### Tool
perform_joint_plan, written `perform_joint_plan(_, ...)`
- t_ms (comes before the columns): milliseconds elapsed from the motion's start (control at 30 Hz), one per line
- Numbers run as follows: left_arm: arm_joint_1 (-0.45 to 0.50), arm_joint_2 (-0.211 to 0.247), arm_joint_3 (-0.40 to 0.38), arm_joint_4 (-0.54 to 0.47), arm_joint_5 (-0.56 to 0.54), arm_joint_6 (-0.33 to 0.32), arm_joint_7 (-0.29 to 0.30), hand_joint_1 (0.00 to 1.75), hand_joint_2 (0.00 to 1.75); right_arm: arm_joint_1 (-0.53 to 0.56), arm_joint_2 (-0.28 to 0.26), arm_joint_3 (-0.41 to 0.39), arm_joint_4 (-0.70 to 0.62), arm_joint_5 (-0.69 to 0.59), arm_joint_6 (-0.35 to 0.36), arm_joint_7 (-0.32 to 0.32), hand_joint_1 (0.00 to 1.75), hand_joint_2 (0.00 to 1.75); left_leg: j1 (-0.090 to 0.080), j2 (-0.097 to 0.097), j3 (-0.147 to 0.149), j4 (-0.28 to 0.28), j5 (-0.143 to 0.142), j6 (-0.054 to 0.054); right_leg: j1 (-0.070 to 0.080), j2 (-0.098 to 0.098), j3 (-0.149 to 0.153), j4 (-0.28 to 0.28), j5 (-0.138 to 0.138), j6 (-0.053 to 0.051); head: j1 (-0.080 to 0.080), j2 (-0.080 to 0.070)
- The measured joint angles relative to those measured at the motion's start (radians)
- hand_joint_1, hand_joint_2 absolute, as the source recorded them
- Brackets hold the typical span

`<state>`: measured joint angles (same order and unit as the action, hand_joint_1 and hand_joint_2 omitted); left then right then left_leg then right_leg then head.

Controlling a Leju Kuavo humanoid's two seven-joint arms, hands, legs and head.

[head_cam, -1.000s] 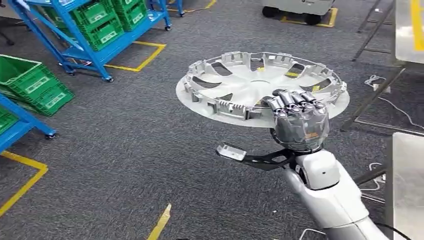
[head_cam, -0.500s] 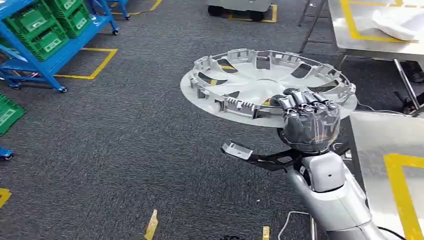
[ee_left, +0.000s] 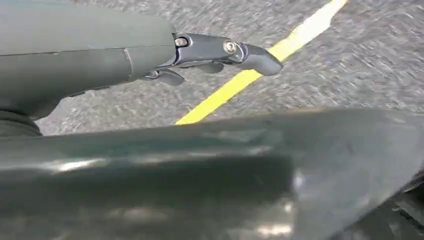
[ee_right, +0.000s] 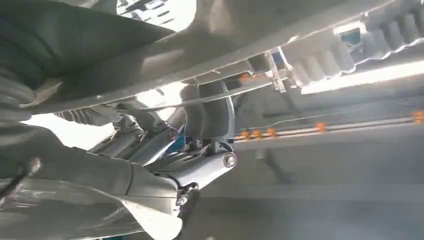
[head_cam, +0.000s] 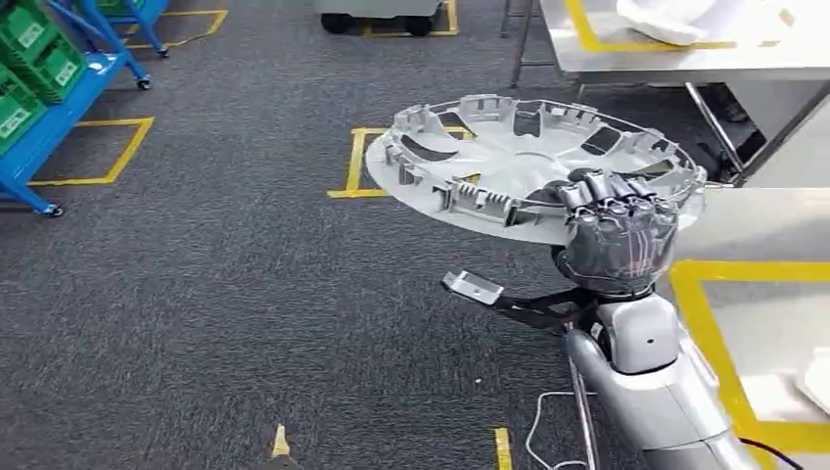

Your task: Take the parts from the cabinet and place them on the table.

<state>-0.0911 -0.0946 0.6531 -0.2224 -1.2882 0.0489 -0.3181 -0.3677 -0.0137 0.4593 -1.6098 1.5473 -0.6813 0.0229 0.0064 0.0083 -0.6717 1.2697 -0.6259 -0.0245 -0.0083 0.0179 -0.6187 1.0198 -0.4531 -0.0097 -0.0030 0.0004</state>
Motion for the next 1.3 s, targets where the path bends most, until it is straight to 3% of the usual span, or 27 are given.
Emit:
perform_joint_plan(67, 0.003, 0.0, -0.005, 0.0, -0.003, -0.001, 0.004, 0.0, 0.0, 0.002, -0.002, 0.0, 0.001, 0.0, 0.0, 0.003, 1.75, 1.75, 0.0, -0.003, -0.032, 0.052, 0.007, 0.005, 0.004, 0.031, 0.001, 0.0, 0.001, -0.001, 0.0, 0.0)
perform_joint_plan(133, -0.001, 0.0, -0.009, 0.0, -0.004, -0.004, 0.007, 0.0, 0.0, 0.003, -0.003, -0.001, 0.001, 0.0, 0.0, 0.005, 1.75, 1.75, -0.001, -0.015, 0.014, -0.066, 0.096, 0.018, 0.005, 0.063, 0.004, 0.001, 0.001, -0.001, 0.0, 0.0)
perform_joint_plan(167, -0.003, 0.0, -0.012, 0.0, -0.004, -0.004, 0.008, 0.0, 0.0, 0.003, -0.005, -0.002, 0.0, 0.0, 0.0, 0.005, 1.75, 1.75, -0.002, -0.038, 0.055, -0.158, 0.146, 0.025, 0.005, 0.077, 0.007, 0.001, 0.002, -0.001, 0.0, 0.0)
perform_joint_plan(200, -0.003, 0.002, -0.013, 0.0, -0.004, -0.004, 0.009, 0.0, 0.0, 0.003, -0.005, -0.003, 0.001, 0.0, 0.0, 0.008, 1.75, 1.75, -0.002, -0.101, 0.078, -0.223, 0.171, 0.031, 0.0, 0.085, 0.004, 0.001, 0.002, 0.001, 0.002, 0.0)
perform_joint_plan(233, -0.003, 0.002, -0.014, 0.0, -0.005, -0.005, 0.01, 0.0, 0.0, 0.002, -0.007, -0.005, 0.001, 0.0, 0.0, 0.011, 1.75, 1.75, 0.003, -0.114, 0.087, -0.239, 0.167, 0.035, 0.004, 0.099, -0.001, 0.005, 0.003, 0.005, 0.002, 0.0)
perform_joint_plan(333, -0.008, 0.002, -0.019, 0.0, -0.007, -0.007, 0.014, 0.0, 0.0, 0.006, -0.015, -0.013, 0.001, 0.0, 0.0, 0.015, 1.75, 1.75, -0.005, -0.078, 0.092, -0.258, 0.155, 0.037, -0.007, 0.136, -0.019, -0.002, 0.017, 0.027, -0.001, 0.0)
perform_joint_plan(367, -0.01, 0.0, -0.024, 0.0, -0.009, -0.007, 0.015, 0.0, 0.0, 0.006, -0.021, -0.018, 0.0, 0.0, 0.0, 0.015, 1.75, 1.75, 0.007, -0.062, 0.098, -0.278, 0.164, 0.04, -0.004, 0.139, -0.024, 0.001, 0.015, 0.032, 0.0, 0.0)
perform_joint_plan(433, -0.015, 0.0, -0.029, 0.0, -0.013, -0.008, 0.015, 0.0, 0.0, 0.007, -0.028, -0.019, 0.0, 0.0, 0.0, 0.016, 1.75, 1.75, 0.001, -0.038, 0.103, -0.287, 0.169, 0.045, 0.004, 0.033, -0.063, 0.068, -0.037, 0.034, 0.008, 0.0)
perform_joint_plan(467, -0.014, 0.0, -0.031, 0.0, -0.014, -0.009, 0.018, 0.0, 0.0, 0.007, -0.028, -0.021, -0.001, 0.0, 0.0, 0.017, 1.75, 1.75, -0.001, -0.021, 0.102, -0.286, 0.168, 0.046, 0.003, 0.007, -0.1, 0.151, -0.078, 0.04, 0.009, 0.0)
perform_joint_plan(533, -0.013, 0.0, -0.034, 0.0, -0.016, -0.012, 0.022, 0.0, 0.0, 0.012, -0.034, -0.025, -0.001, 0.0, 0.0, 0.021, 1.75, 1.75, -0.002, 0.012, 0.102, -0.286, 0.166, 0.048, -0.001, -0.008, -0.167, 0.294, -0.129, 0.048, 0.009, 0.0)
perform_joint_plan(567, -0.013, 0.0, -0.039, 0.0, -0.016, -0.015, 0.024, 0.0, 0.0, 0.016, -0.034, -0.026, -0.001, 0.0, 0.0, 0.023, 1.75, 1.75, -0.002, 0.026, 0.103, -0.286, 0.166, 0.047, -0.004, -0.011, -0.171, 0.302, -0.122, 0.052, 0.009, 0.0)
perform_joint_plan(600, -0.015, -0.001, -0.041, 0.0, -0.017, -0.016, 0.026, 0.0, 0.0, 0.02, -0.036, -0.028, -0.001, 0.0, 0.0, 0.023, 1.75, 1.75, -0.002, 0.038, 0.103, -0.285, 0.164, 0.046, -0.006, -0.015, -0.151, 0.269, -0.097, 0.055, 0.009, 0.0)
perform_joint_plan(667, -0.02, -0.004, -0.048, 0.0, -0.018, -0.016, 0.028, 0.0, 0.0, 0.023, -0.041, -0.034, -0.002, 0.0, 0.0, 0.027, 1.75, 1.75, 0.0, 0.062, 0.105, -0.282, 0.159, 0.037, -0.009, -0.043, -0.051, 0.087, -0.015, 0.059, 0.01, 0.0)
perform_joint_plan(700, -0.022, -0.005, -0.05, 0.0, -0.018, -0.017, 0.03, 0.0, 0.0, 0.023, -0.041, -0.038, -0.005, 0.0, 0.0, 0.029, 1.75, 1.75, -0.001, 0.072, 0.106, -0.278, 0.154, 0.03, -0.008, -0.081, -0.011, 0.013, -0.005, 0.06, 0.01, 0.0)
perform_joint_plan(733, -0.023, -0.001, -0.053, -0.001, -0.018, -0.016, 0.033, 0.0, 0.0, 0.022, -0.041, -0.041, -0.008, 0.0, 0.0, 0.029, 1.75, 1.75, -0.012, 0.078, 0.103, -0.271, 0.149, 0.023, 0.002, -0.1, 0.004, 0.0, -0.012, 0.05, 0.014, 0.0)
perform_joint_plan(767, -0.024, -0.002, -0.057, -0.001, -0.018, -0.017, 0.035, 0.0, 0.0, 0.027, -0.041, -0.042, -0.015, 0.0, 0.0, 0.031, 1.75, 1.75, -0.014, 0.086, 0.104, -0.27, 0.149, 0.021, -0.001, -0.079, 0.001, 0.001, -0.01, 0.036, 0.007, 0.0)
perform_joint_plan(867, -0.028, -0.002, -0.066, -0.002, -0.019, -0.016, 0.037, 0.0, 0.0, 0.046, -0.047, -0.056, -0.025, 0.0, 0.0, 0.034, 1.75, 1.75, -0.009, 0.116, 0.112, -0.269, 0.142, 0.012, 0.001, -0.048, -0.002, 0.002, -0.008, 0.018, 0.005, 0.0)
perform_joint_plan(900, -0.031, -0.002, -0.069, -0.004, -0.019, -0.016, 0.037, 0.0, 0.0, 0.053, -0.047, -0.058, -0.032, 0.0, 0.0, 0.034, 1.75, 1.75, -0.003, 0.084, 0.109, -0.255, 0.124, 0.005, -0.003, -0.038, 0.0, 0.001, -0.007, 0.012, 0.002, 0.0)
perform_joint_plan(933, -0.031, -0.002, -0.072, -0.004, -0.019, -0.016, 0.037, 0.0, 0.0, 0.056, -0.047, -0.061, -0.035, 0.0, 0.0, 0.034, 1.75, 1.75, 0.0, 0.039, 0.089, -0.204, 0.089, 0.004, -0.004, -0.029, 0.001, 0.001, -0.006, 0.006, -0.001, 0.0)
perform_joint_plan(967, -0.03, -0.002, -0.073, -0.004, -0.019, -0.016, 0.038, 0.0, 0.0, 0.06, -0.047, -0.061, -0.038, 0.0, 0.0, 0.034, 1.75, 1.75, 0.0, 0.015, 0.055, -0.126, 0.049, 0.003, -0.003, -0.017, 0.001, 0.001, -0.007, 0.003, -0.004, 0.0)
perform_joint_plan(1033, -0.028, -0.003, -0.075, -0.004, -0.019, -0.016, 0.039, 0.0, 0.0, 0.068, -0.048, -0.065, -0.041, 0.0, 0.0, 0.034, 1.75, 1.75, 0.0, -0.001, -0.024, 0.038, -0.01, 0.004, 0.0, 0.011, 0.002, 0.001, -0.006, -0.001, -0.005, 0.0)
perform_joint_plan(1067, -0.026, -0.003, -0.079, -0.004, -0.019, -0.016, 0.039, 0.0, 0.0, 0.073, -0.048, -0.066, -0.041, 0.0, 0.0, 0.032, 1.75, 1.75, -0.001, -0.002, -0.04, 0.063, -0.005, 0.008, 0.003, 0.027, 0.003, 0.001, -0.006, -0.001, -0.004, 0.0)
perform_joint_plan(1100, -0.026, -0.003, -0.081, -0.004, -0.019, -0.016, 0.039, 0.0, 0.0, 0.078, -0.048, -0.067, -0.041, 0.0, 0.0, 0.032, 1.75, 1.75, -0.001, -0.004, -0.034, 0.042, 0.023, 0.013, 0.004, 0.041, 0.004, 0.002, -0.006, -0.001, -0.005, 0.0)
perform_joint_plan(1167, -0.027, -0.003, -0.086, -0.004, -0.018, -0.016, 0.039, 0.0, 0.0, 0.085, -0.048, -0.068, -0.043, 0.0, 0.0, 0.032, 1.75, 1.75, -0.006, -0.021, 0.027, -0.103, 0.118, 0.029, 0.005, 0.072, 0.007, 0.002, -0.005, -0.001, -0.004, 0.0)
perform_joint_plan(1200, -0.028, -0.001, -0.088, -0.004, -0.015, -0.016, 0.039, 0.0, 0.0, 0.087, -0.048, -0.068, -0.045, 0.0, 0.0, 0.032, 1.75, 1.75, -0.01, -0.055, 0.063, -0.189, 0.161, 0.037, 0.003, 0.083, 0.008, 0.002, -0.005, 0.0, -0.004, 0.0)
perform_joint_plan(1233, -0.028, 0.002, -0.089, -0.004, -0.014, -0.016, 0.041, 0.0, 0.0, 0.088, -0.048, -0.068, -0.046, 0.0, 0.0, 0.032, 1.75, 1.75, -0.008, -0.108, 0.083, -0.228, 0.162, 0.049, 0.005, 0.094, 0.004, 0.003, -0.004, 0.004, -0.003, 0.0)
perform_joint_plan(1300, -0.029, 0.001, -0.09, -0.004, -0.011, -0.016, 0.044, 0.0, 0.0, 0.089, -0.048, -0.069, -0.048, 0.0, 0.0, 0.032, 1.75, 1.75, -0.01, -0.092, 0.09, -0.246, 0.156, 0.051, -0.004, 0.119, -0.006, 0.004, 0.002, 0.013, -0.007, 0.0)
